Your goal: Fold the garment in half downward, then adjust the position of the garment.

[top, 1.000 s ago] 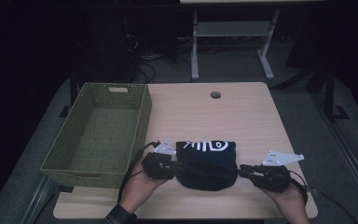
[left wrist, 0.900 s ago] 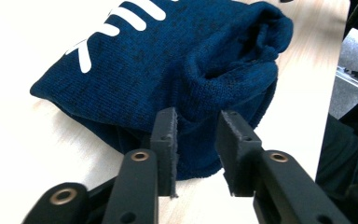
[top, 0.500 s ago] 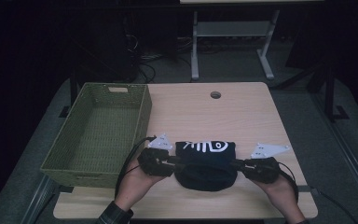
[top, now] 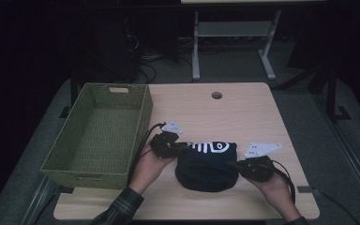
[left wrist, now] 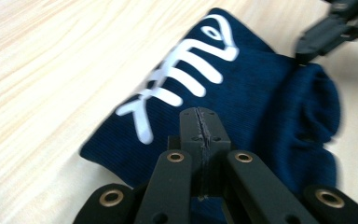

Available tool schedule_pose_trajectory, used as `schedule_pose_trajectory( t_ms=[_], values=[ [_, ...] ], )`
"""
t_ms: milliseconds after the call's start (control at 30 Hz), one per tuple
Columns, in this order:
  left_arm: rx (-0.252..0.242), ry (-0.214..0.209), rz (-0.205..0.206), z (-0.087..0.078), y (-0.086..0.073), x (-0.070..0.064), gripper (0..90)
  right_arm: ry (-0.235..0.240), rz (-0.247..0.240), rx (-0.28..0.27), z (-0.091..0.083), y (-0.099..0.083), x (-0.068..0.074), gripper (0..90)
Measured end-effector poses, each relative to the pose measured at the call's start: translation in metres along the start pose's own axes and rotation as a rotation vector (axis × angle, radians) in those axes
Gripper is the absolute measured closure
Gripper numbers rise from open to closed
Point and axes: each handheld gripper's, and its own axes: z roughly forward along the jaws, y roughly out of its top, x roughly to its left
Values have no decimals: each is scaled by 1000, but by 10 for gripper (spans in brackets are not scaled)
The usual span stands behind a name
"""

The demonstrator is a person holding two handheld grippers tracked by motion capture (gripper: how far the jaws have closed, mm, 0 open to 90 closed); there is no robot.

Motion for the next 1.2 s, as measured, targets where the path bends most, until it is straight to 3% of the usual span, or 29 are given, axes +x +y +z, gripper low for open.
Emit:
schedule_pose_trajectory(
  t_ms=[233, 367, 633, 733, 967, 1033, 1100, 1200],
  values=[
    [44, 20, 6, 24, 0, 10, 898, 19, 9, 15, 3, -4, 3, 898],
    [63, 17, -12, 38, -3, 14, 898, 32, 1, 41, 7, -7, 9, 898],
    [107, 4, -1, 57, -3, 21, 899, 84, 2, 122, 29, -18, 20, 900],
    [115, -4, 5, 64, 0, 22, 900, 93, -20, 142, 36, -19, 28, 900],
    [132, -22, 41, 72, 10, 24, 900, 108, -37, 137, 42, -19, 39, 900],
    [117, -22, 43, 70, 11, 22, 900, 105, -40, 134, 41, -17, 40, 900],
    [83, -31, 27, 64, 11, 18, 899, 106, -41, 105, 36, -16, 37, 900],
    [57, -43, 40, 52, 13, 12, 899, 83, -32, 50, 26, -11, 33, 900]
  ],
)
